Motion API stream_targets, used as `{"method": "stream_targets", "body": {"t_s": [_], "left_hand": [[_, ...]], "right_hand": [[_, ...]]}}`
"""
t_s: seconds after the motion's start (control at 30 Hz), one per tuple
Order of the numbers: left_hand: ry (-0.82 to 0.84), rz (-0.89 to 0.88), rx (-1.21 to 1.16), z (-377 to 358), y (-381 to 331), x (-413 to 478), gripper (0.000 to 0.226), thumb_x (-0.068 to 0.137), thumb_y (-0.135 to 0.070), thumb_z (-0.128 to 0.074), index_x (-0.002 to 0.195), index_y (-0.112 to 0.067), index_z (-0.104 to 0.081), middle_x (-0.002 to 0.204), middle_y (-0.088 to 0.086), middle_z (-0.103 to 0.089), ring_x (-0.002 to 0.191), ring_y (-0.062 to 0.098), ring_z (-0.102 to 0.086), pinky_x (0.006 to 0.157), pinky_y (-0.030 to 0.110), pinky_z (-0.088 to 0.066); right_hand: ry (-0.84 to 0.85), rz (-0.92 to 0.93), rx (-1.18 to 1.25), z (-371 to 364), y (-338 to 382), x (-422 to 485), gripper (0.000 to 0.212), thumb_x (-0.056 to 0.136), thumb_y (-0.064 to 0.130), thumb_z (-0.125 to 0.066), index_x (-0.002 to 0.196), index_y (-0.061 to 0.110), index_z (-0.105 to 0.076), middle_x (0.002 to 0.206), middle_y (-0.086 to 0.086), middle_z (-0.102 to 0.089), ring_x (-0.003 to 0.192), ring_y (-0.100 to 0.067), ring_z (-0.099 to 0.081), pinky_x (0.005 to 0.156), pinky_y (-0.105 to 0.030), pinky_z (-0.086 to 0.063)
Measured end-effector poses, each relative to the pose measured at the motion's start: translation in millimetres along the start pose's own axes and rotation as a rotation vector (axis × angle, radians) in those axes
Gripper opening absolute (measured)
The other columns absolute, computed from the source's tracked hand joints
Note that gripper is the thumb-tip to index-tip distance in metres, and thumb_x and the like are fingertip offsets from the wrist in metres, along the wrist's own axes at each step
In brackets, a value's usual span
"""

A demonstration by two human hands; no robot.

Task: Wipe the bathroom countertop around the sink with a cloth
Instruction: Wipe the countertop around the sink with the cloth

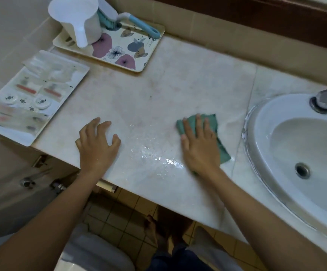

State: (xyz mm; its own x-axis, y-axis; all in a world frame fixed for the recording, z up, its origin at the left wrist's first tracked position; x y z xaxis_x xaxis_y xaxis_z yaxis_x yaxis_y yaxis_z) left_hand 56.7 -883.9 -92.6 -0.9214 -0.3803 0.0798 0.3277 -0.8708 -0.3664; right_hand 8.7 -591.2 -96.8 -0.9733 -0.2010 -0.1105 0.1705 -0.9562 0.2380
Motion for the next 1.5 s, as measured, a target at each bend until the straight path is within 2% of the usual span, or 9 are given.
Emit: {"method": "stream_targets", "body": {"t_s": [0.1, 0.2, 0.5, 0.63, 0.73, 0.93, 1.13, 1.37, 1.5], "left_hand": [[0.01, 0.011, 0.015, -0.3, -0.6, -1.8, 0.045, 0.094, -0.039, -0.05, 0.136, -0.025, -0.049, 0.152, -0.001, -0.034, 0.139, 0.024, -0.026, 0.106, 0.05, -0.028], [0.004, 0.014, 0.042, -0.1, -4.3, -2.9, 0.046, 0.094, -0.039, -0.048, 0.137, -0.024, -0.048, 0.153, 0.0, -0.033, 0.139, 0.024, -0.026, 0.106, 0.051, -0.028], [-0.014, 0.021, 0.066, 3.7, -8.3, -4.3, 0.045, 0.093, -0.037, -0.049, 0.136, -0.022, -0.048, 0.151, 0.002, -0.036, 0.135, 0.027, -0.032, 0.105, 0.05, -0.03], [0.005, 0.028, 0.055, 1.9, -5.8, -5.8, 0.046, 0.095, -0.038, -0.047, 0.139, -0.023, -0.046, 0.154, 0.001, -0.033, 0.138, 0.026, -0.029, 0.107, 0.051, -0.029], [0.016, 0.032, 0.043, 1.0, -4.0, -6.3, 0.046, 0.096, -0.038, -0.047, 0.14, -0.023, -0.046, 0.155, 0.0, -0.032, 0.139, 0.026, -0.028, 0.108, 0.052, -0.028], [0.005, 0.037, 0.036, 2.6, -4.9, -5.7, 0.046, 0.095, -0.037, -0.048, 0.139, -0.023, -0.046, 0.155, 0.001, -0.032, 0.139, 0.025, -0.029, 0.107, 0.052, -0.029], [-0.018, 0.05, 0.013, 2.7, -2.9, -1.6, 0.045, 0.091, -0.037, -0.055, 0.135, -0.026, -0.051, 0.151, -0.002, -0.037, 0.135, 0.022, -0.033, 0.106, 0.048, -0.03], [-0.075, 0.061, -0.15, 3.8, 8.8, -0.6, 0.038, 0.091, -0.033, -0.046, 0.125, -0.02, -0.061, 0.145, 0.0, -0.046, 0.13, 0.026, -0.039, 0.105, 0.047, -0.033], [-0.239, 0.112, -0.29, 21.6, 13.9, -11.2, 0.031, 0.085, -0.016, -0.049, 0.109, -0.011, -0.069, 0.133, 0.006, -0.055, 0.121, 0.03, -0.048, 0.1, 0.043, -0.037]], "right_hand": [[0.106, 0.161, 0.012, -1.7, -10.9, -82.0, 0.055, 0.1, 0.046, -0.019, 0.152, 0.04, 0.001, 0.161, 0.006, 0.015, 0.147, -0.015, 0.017, 0.117, -0.033, 0.003], [0.116, 0.117, -0.01, 7.2, -59.0, -107.9, 0.055, 0.098, 0.051, -0.016, 0.15, 0.045, 0.001, 0.16, 0.012, 0.014, 0.146, -0.01, 0.016, 0.117, -0.034, -0.002], [-0.02, -0.194, 0.006, 8.3, -50.5, 17.6, 0.057, 0.1, 0.042, -0.02, 0.154, 0.026, -0.01, 0.162, -0.01, -0.001, 0.148, -0.029, 0.001, 0.119, -0.043, -0.007], [0.058, 0.17, -0.017, -10.7, 9.9, -55.1, 0.058, 0.101, 0.044, -0.021, 0.154, 0.029, -0.005, 0.162, -0.004, 0.006, 0.148, -0.024, 0.01, 0.119, -0.04, -0.002], [0.155, 0.356, -0.054, -7.3, -12.7, -107.0, 0.057, 0.101, 0.048, -0.02, 0.153, 0.036, 0.0, 0.162, 0.005, 0.01, 0.148, -0.017, 0.012, 0.119, -0.037, 0.0], [0.037, 0.069, -0.083, 17.7, -82.3, -22.4, 0.056, 0.097, 0.047, -0.018, 0.152, 0.036, -0.012, 0.162, 0.0, -0.004, 0.149, -0.02, -0.001, 0.117, -0.035, -0.005], [-0.027, -0.144, -0.061, 19.5, -49.4, 98.7, 0.056, 0.101, 0.04, -0.021, 0.154, 0.025, -0.01, 0.161, -0.012, -0.004, 0.147, -0.033, -0.004, 0.118, -0.047, -0.008], [0.09, 0.34, 0.061, -39.8, 145.5, 5.5, 0.057, 0.1, 0.038, -0.024, 0.154, 0.024, -0.011, 0.162, -0.009, 0.002, 0.148, -0.029, 0.007, 0.119, -0.047, -0.004], [0.133, 0.616, -0.01, -40.7, 122.0, -67.8, 0.056, 0.099, 0.041, -0.028, 0.153, 0.031, -0.014, 0.162, -0.002, 0.0, 0.149, -0.025, 0.003, 0.12, -0.044, -0.006]]}}
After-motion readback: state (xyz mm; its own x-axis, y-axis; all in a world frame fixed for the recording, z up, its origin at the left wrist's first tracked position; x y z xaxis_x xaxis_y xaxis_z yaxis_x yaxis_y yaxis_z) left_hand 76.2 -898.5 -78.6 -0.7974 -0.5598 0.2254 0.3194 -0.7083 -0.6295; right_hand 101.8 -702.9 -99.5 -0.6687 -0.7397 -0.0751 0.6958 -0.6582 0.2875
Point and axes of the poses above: each hand's wrist, its own x-axis towards the middle knuckle, its own z-axis out of the back of the hand, y = z × x, the point moved 7 cm from there along x, towards the middle knuckle
